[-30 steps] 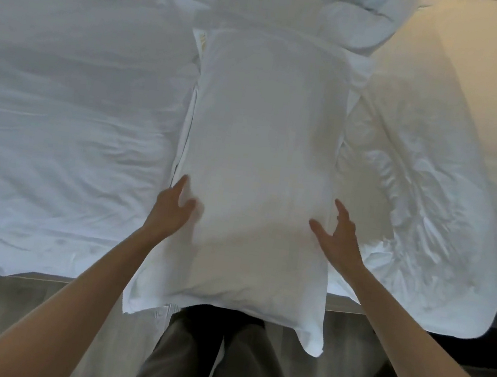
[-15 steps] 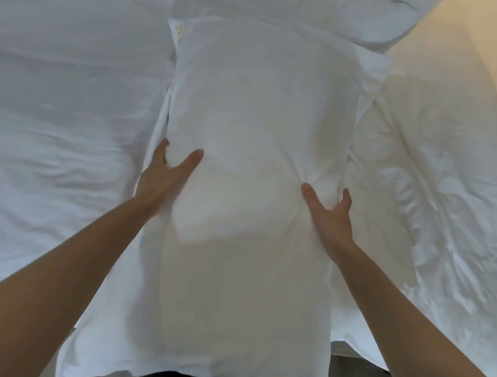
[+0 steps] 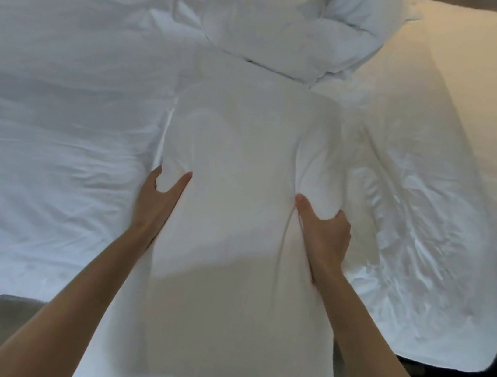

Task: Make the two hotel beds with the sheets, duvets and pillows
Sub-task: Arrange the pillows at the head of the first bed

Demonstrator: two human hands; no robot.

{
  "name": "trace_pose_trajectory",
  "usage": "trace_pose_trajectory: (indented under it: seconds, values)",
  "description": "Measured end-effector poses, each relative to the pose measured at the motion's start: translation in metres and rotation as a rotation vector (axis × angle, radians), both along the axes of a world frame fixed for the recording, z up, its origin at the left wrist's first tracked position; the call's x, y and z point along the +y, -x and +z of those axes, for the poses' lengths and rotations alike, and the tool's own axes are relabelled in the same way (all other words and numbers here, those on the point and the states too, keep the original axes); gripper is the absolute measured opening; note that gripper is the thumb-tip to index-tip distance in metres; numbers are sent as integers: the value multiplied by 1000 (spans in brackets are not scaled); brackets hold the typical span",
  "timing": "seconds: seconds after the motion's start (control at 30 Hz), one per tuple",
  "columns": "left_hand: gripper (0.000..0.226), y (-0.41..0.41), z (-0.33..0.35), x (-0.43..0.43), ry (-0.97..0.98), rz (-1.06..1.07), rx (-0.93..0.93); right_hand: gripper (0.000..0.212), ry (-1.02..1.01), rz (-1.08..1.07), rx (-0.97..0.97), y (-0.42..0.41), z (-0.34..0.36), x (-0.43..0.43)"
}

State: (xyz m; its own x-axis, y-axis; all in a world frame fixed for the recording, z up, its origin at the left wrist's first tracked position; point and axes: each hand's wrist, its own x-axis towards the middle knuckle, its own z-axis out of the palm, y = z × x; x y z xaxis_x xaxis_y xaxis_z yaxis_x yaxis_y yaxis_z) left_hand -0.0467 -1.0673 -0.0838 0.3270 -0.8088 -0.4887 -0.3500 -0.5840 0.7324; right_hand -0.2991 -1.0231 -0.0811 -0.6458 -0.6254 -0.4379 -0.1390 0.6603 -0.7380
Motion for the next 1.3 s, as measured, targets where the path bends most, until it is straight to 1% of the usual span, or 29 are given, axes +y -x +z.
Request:
trace_pose_trajectory:
  seconds: [0.1, 0.23, 0.33, 0.43, 0.5, 0.63, 0.73, 0.8, 0.87, 0.93, 1.0, 1.17, 1.3]
  values:
    - [74, 7, 19, 27, 13, -29, 6, 81, 49, 11, 77, 11, 33, 25]
    - [71, 22, 37, 52, 19, -67, 36, 83, 81, -2, 171, 20, 72, 51]
    - [68, 27, 47, 61, 22, -160, 66, 70, 96, -45, 237, 20, 98, 74]
    - [66, 27, 59, 68, 44, -298, 84, 65, 157, -113, 287, 14, 122, 105]
    - [64, 27, 68, 73, 77, -422, 112, 56, 183, -181, 324, 9, 143, 127]
    - [52, 44, 96, 90, 125, -797, 191, 43, 217, -302, 428, -4, 193, 176]
    - [56, 71, 132, 119, 80, -1046, 238, 38, 232, -368, 537, -14, 229, 220]
    - [59, 92, 166, 146, 75, -1199, 338, 35, 194, -380, 639, -24, 249, 257]
    - [62, 115, 197, 181, 9, -1304, 504, 34, 141, -402, 761, -31, 265, 299]
    - [67, 138, 222, 224, -117, -1391, 648, 28, 108, -438, 878, -35, 279, 347]
    - [69, 156, 241, 276, -179, -1502, 725, 21, 83, -498, 967, -39, 294, 401]
    - [71, 182, 264, 429, -374, -1680, 778, 15, -29, -661, 1127, -59, 322, 558]
    - [71, 177, 261, 572, -534, -1790, 802, 19, -153, -749, 1219, -90, 322, 695]
